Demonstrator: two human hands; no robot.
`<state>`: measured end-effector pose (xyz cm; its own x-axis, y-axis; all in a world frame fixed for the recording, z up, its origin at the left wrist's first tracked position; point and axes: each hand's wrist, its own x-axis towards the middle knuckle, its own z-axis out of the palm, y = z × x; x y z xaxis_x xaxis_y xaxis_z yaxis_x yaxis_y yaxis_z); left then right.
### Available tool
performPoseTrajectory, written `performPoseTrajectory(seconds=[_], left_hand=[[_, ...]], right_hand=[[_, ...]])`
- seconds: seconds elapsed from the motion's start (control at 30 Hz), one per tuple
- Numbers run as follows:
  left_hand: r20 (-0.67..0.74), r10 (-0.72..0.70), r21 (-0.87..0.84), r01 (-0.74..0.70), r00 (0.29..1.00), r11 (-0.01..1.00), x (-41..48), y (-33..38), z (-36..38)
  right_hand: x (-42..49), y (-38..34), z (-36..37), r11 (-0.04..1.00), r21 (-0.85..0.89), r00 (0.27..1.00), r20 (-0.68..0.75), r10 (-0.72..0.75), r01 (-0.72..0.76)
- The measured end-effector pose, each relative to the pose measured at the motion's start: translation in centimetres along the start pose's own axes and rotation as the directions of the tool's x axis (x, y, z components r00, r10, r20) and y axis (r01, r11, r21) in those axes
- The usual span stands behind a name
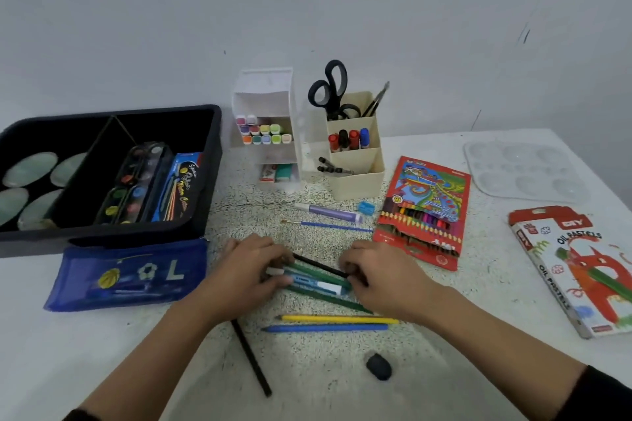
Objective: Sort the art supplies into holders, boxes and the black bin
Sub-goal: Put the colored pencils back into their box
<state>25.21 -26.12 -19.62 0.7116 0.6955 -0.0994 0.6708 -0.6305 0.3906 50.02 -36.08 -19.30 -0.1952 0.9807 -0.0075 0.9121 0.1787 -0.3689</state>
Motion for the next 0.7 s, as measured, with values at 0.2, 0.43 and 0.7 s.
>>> performPoseTrajectory(seconds=[0.2, 0.43, 0.7], left_hand=[[0.095, -0.103, -0.035, 0.106, 0.990, 0.994, 1.5, 0.0, -0.8], [0.241, -0.126, -0.031, 0.138, 0.962, 0.990, 2.9, 0.5, -2.5], [0.044, -0.119, -0.397, 0.127, 0.992, 0.909, 1.5, 0.8, -3.0]], right_hand=[[0.2, -1.0, 0.2, 0.998, -0.025, 0.998, -0.015, 0.056, -0.057], [0.6, -1.1, 0.3, 0.994, -0.090, 0.997, 0.031, 0.070, -0.067], [-0.4, -0.3, -0.4, 0.926, 0.314, 0.939, -0.199, 0.282, -0.212]])
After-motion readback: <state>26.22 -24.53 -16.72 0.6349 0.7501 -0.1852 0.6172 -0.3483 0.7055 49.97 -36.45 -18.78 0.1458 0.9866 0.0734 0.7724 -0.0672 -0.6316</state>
